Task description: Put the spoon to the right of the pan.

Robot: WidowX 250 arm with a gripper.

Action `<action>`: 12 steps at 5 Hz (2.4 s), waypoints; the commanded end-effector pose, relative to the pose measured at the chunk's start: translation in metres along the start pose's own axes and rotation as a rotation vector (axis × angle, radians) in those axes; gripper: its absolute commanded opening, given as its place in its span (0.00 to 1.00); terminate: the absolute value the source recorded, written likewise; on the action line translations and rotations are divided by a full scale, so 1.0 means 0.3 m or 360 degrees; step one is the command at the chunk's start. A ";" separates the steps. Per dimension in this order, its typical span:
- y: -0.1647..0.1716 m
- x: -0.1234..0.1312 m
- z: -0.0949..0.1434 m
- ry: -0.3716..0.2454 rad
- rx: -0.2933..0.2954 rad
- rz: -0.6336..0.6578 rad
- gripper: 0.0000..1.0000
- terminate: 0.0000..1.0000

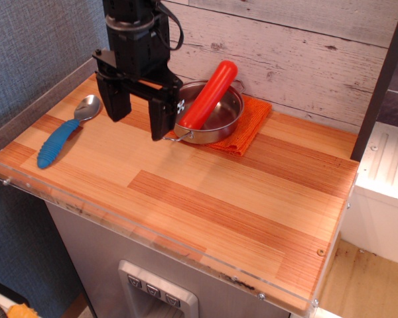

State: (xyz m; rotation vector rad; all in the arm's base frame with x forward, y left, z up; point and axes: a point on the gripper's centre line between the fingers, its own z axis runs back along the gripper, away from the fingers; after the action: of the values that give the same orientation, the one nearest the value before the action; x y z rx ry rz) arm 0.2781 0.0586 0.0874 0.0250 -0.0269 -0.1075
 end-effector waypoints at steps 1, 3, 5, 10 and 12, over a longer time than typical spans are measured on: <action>0.170 -0.016 -0.015 -0.0001 0.0059 0.0236 1.00 0.00; 0.301 -0.065 -0.070 0.0136 0.0216 0.0444 1.00 0.00; 0.421 -0.087 -0.106 0.0237 0.0316 0.0590 1.00 0.00; 0.477 -0.072 -0.210 0.0078 0.0315 0.0495 0.00 0.00; 0.461 -0.079 -0.188 0.0051 0.0268 0.0370 0.00 0.00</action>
State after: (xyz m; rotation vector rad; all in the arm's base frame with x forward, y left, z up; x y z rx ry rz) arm 0.2703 0.1900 0.0137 0.1508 0.0458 0.1217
